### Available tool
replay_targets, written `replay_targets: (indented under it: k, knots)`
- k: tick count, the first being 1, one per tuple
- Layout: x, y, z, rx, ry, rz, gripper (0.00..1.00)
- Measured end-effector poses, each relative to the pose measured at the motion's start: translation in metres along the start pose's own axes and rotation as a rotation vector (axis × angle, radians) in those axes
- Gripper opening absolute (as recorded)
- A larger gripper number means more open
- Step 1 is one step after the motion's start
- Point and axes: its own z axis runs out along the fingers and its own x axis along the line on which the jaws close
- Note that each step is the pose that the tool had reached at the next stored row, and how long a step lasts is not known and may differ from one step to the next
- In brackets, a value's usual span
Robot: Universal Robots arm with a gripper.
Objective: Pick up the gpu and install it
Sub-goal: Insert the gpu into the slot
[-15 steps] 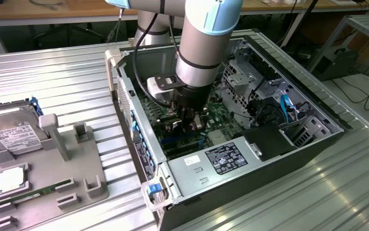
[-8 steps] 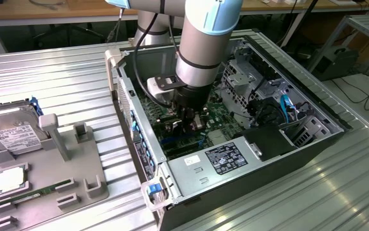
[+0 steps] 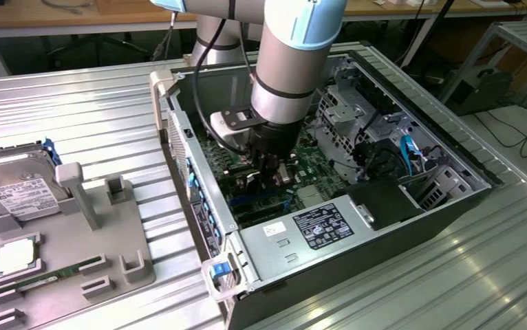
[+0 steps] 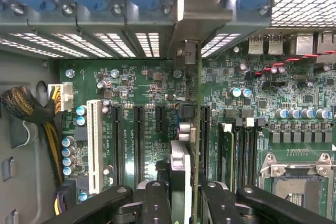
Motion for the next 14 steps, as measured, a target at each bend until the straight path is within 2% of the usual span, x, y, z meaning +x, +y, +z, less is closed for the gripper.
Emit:
replay_targets:
  k: [14]
  knots:
    - [0.0,0.0,0.0022,-0.0001,0.0001,-0.006,0.28]
